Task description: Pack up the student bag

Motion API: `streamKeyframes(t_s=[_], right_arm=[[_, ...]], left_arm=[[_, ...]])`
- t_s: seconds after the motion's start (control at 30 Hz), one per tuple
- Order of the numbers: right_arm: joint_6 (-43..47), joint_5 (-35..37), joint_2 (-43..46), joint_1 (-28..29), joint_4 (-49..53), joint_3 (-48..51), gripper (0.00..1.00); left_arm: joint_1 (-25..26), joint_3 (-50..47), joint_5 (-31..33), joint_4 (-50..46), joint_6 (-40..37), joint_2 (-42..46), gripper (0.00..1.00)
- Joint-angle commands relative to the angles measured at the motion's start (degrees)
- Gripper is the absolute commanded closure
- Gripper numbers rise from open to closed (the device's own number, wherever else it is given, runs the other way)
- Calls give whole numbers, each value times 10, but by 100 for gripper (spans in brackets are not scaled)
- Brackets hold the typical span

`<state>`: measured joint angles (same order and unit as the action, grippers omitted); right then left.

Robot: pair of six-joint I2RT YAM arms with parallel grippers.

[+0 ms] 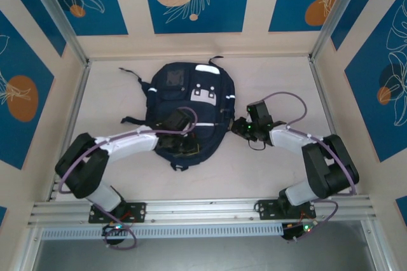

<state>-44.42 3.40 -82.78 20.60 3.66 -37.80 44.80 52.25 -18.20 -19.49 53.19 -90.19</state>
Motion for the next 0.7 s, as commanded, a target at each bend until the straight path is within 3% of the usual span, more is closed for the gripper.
streamKeyframes(t_s=[0.0,0.1,0.23,0.4,0.67], right_arm=[[-15,117,47,-4,88,7,55],[-32,209,88,2,161,0,40],[-31,288,138,13,231,-22,37],[-6,315,202,22,246,-28,38],[35,297,243,23,214,-10,38]], left_arm=[[37,43,-77,2,-31,-21,100],[49,65,-92,16,-15,-41,100],[71,101,-123,28,-1,-81,100],[87,107,-151,34,16,-92,100],[109,149,-185,-39,-41,-111,97]])
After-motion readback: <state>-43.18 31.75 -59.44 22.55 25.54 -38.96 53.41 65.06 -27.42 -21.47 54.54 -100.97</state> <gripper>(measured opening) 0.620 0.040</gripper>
